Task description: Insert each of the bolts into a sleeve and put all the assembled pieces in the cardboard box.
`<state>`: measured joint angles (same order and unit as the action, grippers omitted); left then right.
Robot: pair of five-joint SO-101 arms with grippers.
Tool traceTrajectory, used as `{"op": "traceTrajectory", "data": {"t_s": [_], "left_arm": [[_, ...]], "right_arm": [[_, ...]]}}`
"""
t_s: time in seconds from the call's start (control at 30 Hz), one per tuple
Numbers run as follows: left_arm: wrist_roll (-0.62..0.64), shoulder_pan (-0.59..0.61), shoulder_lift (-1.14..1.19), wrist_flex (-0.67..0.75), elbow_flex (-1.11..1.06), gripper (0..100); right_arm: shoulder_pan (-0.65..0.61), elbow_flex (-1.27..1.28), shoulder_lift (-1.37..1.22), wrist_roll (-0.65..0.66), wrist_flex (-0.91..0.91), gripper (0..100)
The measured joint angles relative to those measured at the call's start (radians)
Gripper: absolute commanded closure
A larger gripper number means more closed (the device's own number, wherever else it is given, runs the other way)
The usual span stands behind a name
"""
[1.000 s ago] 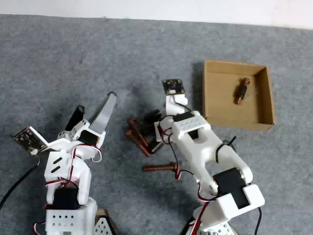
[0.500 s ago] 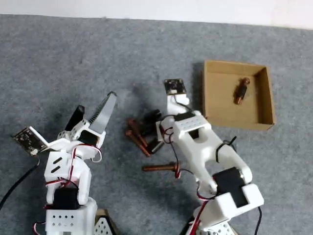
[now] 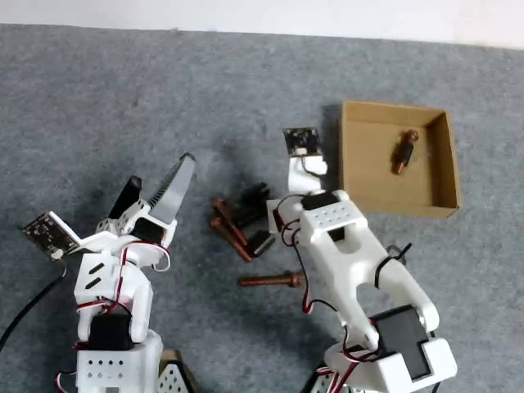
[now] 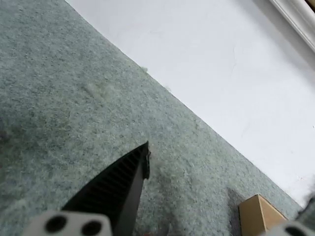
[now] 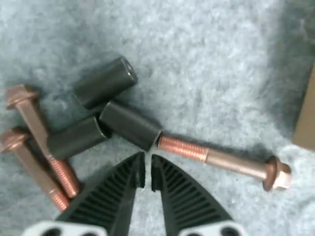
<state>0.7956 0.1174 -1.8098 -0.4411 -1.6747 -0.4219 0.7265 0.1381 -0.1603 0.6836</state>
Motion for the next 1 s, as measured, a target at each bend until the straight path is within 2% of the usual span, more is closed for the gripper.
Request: {"op": "traceTrajectory", "data": {"t_s": [0.1,0.27,0.43,0.7,0.83,1.0], "left_arm": [[0.000,0.000,0.000,0.000,0.000,52],[0.000,0.000,0.000,0.000,0.000,52],[0.000,0.000,0.000,0.000,0.000,52],[0.000,0.000,0.000,0.000,0.000,52],[0.000,0.000,0.000,0.000,0.000,52],[0.000,0.000,0.000,0.000,0.000,52]], "right_arm": [[0.000,0.000,0.000,0.026,0.000,93.8],[0.000,0.000,0.000,0.155,0.000,84.5],[0.000,0.000,0.000,0.190,0.000,84.5],[-0.064,-0.023,-0.003,0.400,-0.002,84.5],[-0.068,-0.086,-0.094,0.473,-0.002,84.5],[-0.074,-0.193,-0.264,0.496,-0.002,84.5]]}}
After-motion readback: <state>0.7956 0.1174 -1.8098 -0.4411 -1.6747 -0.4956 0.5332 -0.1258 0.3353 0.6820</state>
